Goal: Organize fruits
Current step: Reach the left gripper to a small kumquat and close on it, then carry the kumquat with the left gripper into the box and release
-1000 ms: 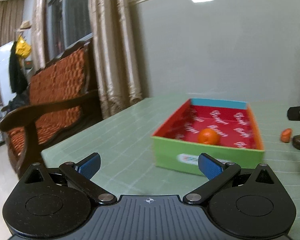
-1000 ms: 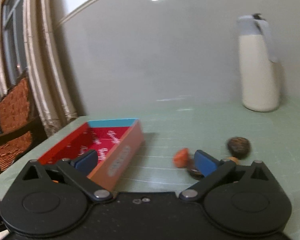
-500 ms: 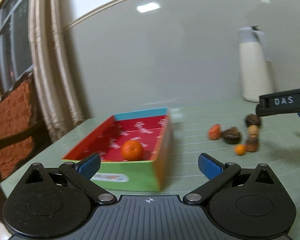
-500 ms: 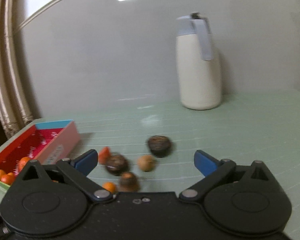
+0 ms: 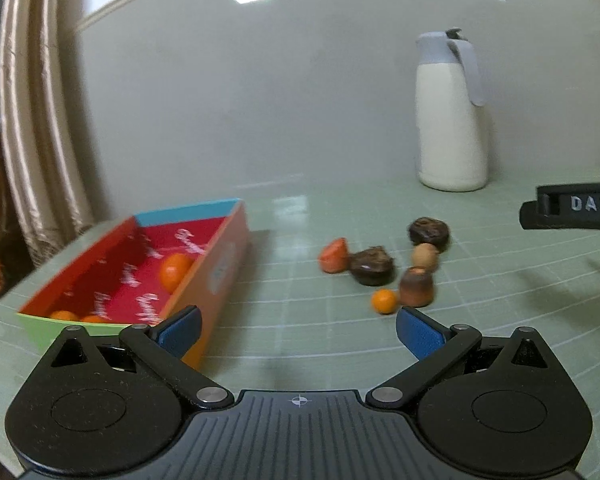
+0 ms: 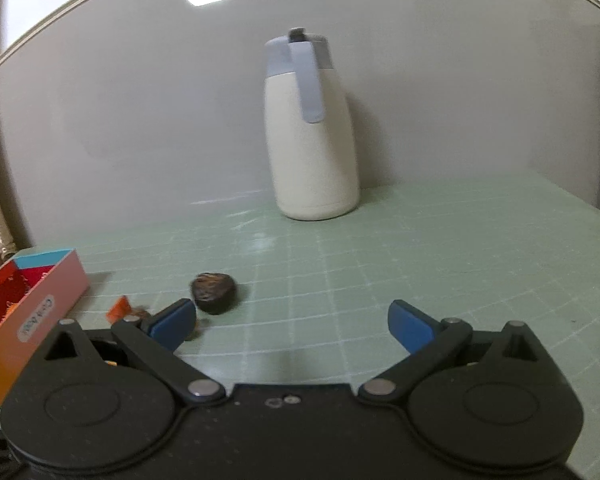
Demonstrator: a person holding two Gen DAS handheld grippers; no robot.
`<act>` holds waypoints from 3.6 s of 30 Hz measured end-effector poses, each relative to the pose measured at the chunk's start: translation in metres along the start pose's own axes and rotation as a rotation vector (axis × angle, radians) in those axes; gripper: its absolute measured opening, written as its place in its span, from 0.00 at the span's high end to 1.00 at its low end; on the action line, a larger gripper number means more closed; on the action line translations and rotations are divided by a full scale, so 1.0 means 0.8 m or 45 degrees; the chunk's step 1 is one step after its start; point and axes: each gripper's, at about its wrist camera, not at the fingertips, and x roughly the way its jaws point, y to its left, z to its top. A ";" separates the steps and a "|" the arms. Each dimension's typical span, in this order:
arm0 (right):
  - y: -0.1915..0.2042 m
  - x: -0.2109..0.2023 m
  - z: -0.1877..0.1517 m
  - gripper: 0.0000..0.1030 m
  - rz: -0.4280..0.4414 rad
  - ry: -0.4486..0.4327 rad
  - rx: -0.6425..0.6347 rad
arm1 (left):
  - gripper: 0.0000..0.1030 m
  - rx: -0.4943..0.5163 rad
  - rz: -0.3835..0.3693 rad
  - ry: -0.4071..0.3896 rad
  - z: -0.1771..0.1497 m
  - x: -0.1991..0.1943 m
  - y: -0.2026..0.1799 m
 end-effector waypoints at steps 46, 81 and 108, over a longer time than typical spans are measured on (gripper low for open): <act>-0.074 -0.015 -0.004 0.00 -0.065 -0.018 0.094 | 0.81 -0.044 -0.188 0.118 0.022 0.063 -0.046; 0.059 0.003 -0.006 0.00 0.155 -0.009 -0.078 | 0.81 -0.304 0.224 0.090 0.019 0.041 0.134; 0.068 0.007 -0.010 0.00 0.176 0.001 -0.090 | 0.08 -0.407 0.283 0.047 0.018 0.024 0.154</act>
